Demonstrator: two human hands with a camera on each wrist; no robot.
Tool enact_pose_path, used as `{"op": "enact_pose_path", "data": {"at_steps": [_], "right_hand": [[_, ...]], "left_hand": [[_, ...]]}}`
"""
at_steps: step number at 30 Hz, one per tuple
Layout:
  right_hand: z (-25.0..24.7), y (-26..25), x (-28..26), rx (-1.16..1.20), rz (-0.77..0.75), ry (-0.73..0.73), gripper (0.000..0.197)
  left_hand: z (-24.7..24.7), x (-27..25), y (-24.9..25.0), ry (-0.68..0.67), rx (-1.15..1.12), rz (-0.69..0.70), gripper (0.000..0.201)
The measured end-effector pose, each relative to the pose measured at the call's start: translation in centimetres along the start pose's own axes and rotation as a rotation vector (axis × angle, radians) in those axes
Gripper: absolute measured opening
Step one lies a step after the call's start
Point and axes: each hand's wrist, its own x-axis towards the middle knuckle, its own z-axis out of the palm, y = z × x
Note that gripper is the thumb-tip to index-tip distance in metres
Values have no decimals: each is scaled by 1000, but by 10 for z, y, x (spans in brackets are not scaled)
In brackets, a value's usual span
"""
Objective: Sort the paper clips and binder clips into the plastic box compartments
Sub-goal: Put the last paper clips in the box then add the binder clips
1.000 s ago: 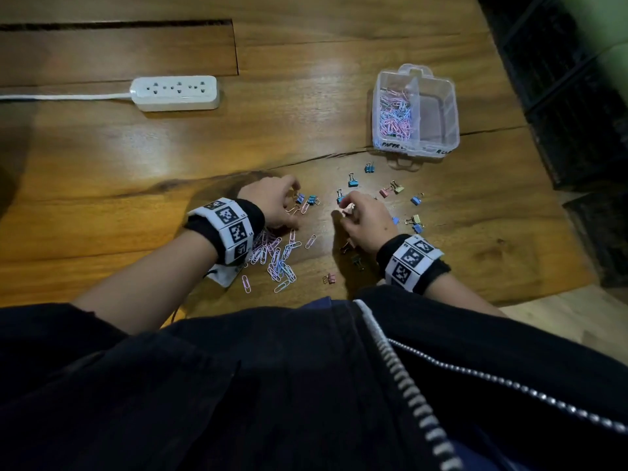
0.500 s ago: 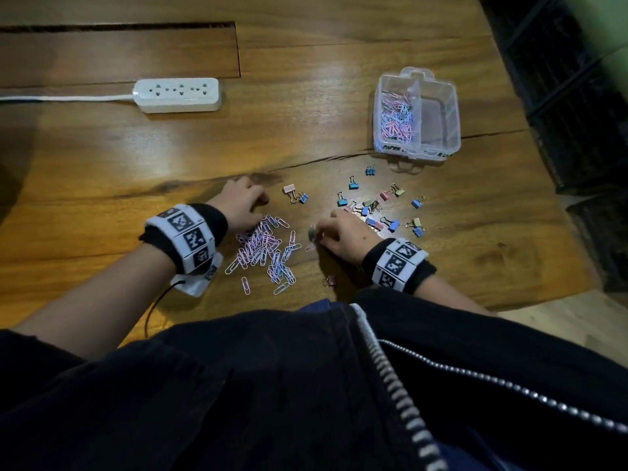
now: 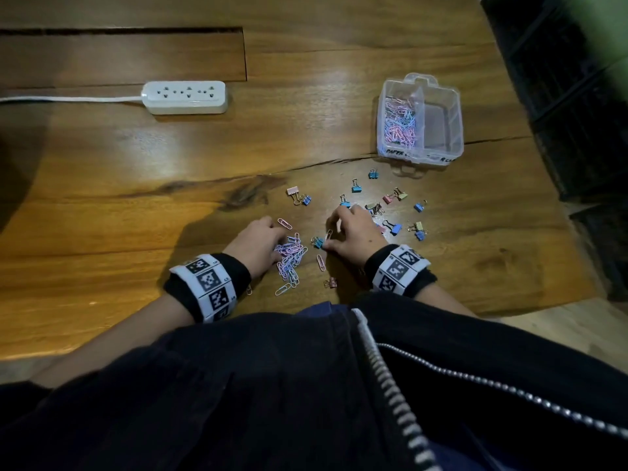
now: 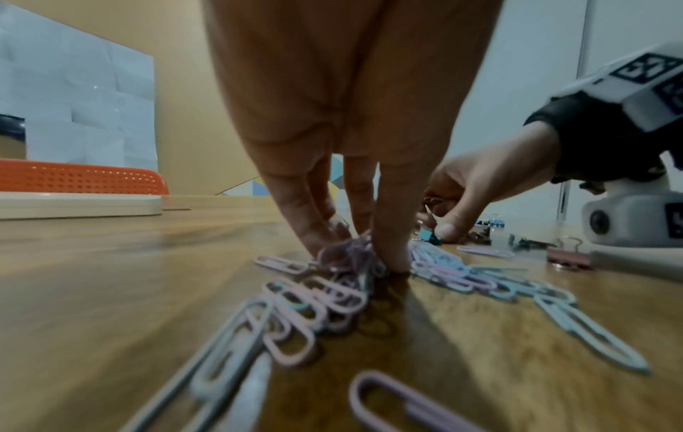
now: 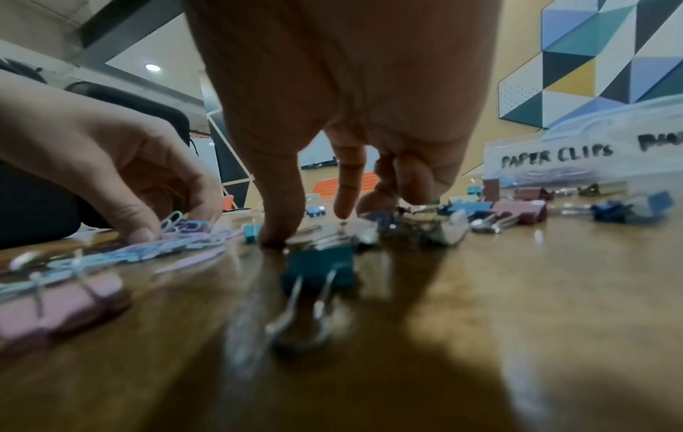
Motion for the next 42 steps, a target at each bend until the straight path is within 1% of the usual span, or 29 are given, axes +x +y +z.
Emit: {"op": "enact_pose_path", "data": {"at_steps": [3, 7, 10, 13, 15, 16, 17, 18, 19, 21, 22, 23, 24, 25, 26, 27, 28, 30, 31, 32, 33, 34, 35, 36, 37, 38, 39, 41, 42], "right_hand": [[-4, 0, 2, -18, -11, 27, 40], [-1, 0, 0, -55, -73, 18, 22], [-3, 1, 2, -112, -55, 1, 22], [-4, 3, 2, -153, -57, -20, 26], [-4, 2, 2, -219, -92, -51, 27], [-4, 2, 1, -216, -101, -55, 25], [-4, 1, 1, -170, -107, -42, 19], [-5, -1, 0, -73, -85, -29, 12], [-6, -3, -1, 74, -73, -27, 7], [-9, -4, -3, 370, -88, -115, 13], [-10, -5, -4, 433, -99, -215, 14], [-10, -7, -5, 417, -109, -322, 14], [-9, -11, -7, 338, -101, -401, 18], [-8, -13, -7, 243, -94, -427, 23], [-6, -15, -6, 170, -74, -408, 27], [-6, -15, -4, 135, -54, -352, 28], [-6, -14, -3, 124, -35, -276, 29], [-10, -10, 1, 182, -10, -97, 29], [-13, -7, 3, 251, 11, -31, 28], [-15, -3, 5, 348, 42, -3, 26], [-17, -2, 5, 474, 77, -13, 25], [-18, 0, 4, 617, 113, -51, 25], [-19, 0, 2, 764, 148, -98, 27], [-20, 0, 0, 885, 176, -148, 29], [-20, 0, -2, 938, 187, -198, 30], [-19, 0, -4, 897, 173, -240, 30], [-17, 0, -5, 778, 136, -273, 30], [-11, -4, -8, 433, 40, -291, 29], [-7, -5, -8, 256, -6, -273, 28]], "left_hand": [[-4, 5, 2, -8, 28, 28, 26], [-4, 9, 1, -45, 28, 29, 31], [-7, 9, -1, -34, -82, -21, 30], [-11, 8, -5, -21, -353, -78, 19], [-12, 9, -9, -79, -626, -148, 12], [-14, 10, -11, -117, -774, -200, 10], [-17, 11, -13, -153, -927, -254, 9], [-20, 11, -13, -177, -1076, -301, 10], [-23, 12, -13, -186, -1206, -339, 12], [-27, 14, -12, -186, -1401, -382, 16], [-27, 15, -12, -192, -1476, -391, 17], [-27, 15, -12, -207, -1543, -399, 18], [-27, 16, -13, -222, -1593, -406, 19], [-27, 17, -13, -233, -1613, -407, 20], [-27, 19, -13, -227, -1578, -400, 21], [-27, 21, -12, -202, -1480, -382, 22], [-27, 22, -9, -162, -1307, -351, 21], [-26, 21, -3, -60, -829, -275, 17], [-25, 20, 0, -28, -593, -224, 22], [-22, 20, 1, -31, -376, -171, 38], [-19, 20, 2, -47, -202, -125, 55], [-16, 21, 2, -60, -87, -91, 66], [-14, 22, 3, -60, -30, -67, 69], [-11, 23, 3, -55, -9, -47, 65], [-10, 23, 3, -50, 1, -23, 58], [-8, 23, 4, -55, 12, -3, 50], [-6, 23, 5, -69, 26, 11, 43], [-4, 24, 6, -103, 40, 20, 38], [-4, 25, 6, -120, 28, 22, 37]]}}
